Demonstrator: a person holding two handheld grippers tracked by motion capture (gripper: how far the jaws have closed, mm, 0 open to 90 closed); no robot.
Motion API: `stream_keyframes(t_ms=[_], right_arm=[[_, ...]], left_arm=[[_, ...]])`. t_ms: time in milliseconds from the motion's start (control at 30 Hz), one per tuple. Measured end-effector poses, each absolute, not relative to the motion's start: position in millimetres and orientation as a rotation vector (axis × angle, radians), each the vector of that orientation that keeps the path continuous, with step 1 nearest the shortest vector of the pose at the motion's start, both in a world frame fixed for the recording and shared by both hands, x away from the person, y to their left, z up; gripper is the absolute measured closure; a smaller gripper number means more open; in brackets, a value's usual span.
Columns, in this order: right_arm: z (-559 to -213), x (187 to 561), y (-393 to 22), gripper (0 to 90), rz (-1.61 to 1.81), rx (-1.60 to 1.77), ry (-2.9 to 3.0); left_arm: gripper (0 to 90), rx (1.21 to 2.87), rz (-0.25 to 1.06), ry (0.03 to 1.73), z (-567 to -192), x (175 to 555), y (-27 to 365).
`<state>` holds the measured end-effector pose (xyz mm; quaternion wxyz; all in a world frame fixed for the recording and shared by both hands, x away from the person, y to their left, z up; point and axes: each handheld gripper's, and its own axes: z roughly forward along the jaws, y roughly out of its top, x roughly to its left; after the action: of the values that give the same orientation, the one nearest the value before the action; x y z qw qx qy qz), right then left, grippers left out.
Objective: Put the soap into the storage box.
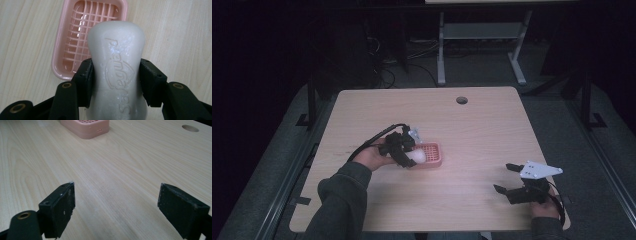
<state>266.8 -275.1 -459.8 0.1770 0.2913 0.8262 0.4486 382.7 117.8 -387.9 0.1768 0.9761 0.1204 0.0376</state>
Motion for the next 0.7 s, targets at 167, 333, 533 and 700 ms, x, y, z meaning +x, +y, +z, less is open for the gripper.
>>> stream_keyframes(t_ms=[167,333,533,700], right_arm=[[-459,267,-275,13.7,1.273,0.824,2.337],[-459,267,-276,13.8,1.279,0.821,2.334],[-459,267,-276,13.7,1.281,0.819,2.331],[-459,267,-276,13.7,1.286,0.818,2.329]], left_arm=[[49.3,2.764,0.108,0.332,-387,386,112],[49.4,2.764,0.108,0.329,-385,392,107],[49.4,2.765,0.108,0.334,-385,399,101],[49.3,2.764,0.1,0.337,-388,405,95]])
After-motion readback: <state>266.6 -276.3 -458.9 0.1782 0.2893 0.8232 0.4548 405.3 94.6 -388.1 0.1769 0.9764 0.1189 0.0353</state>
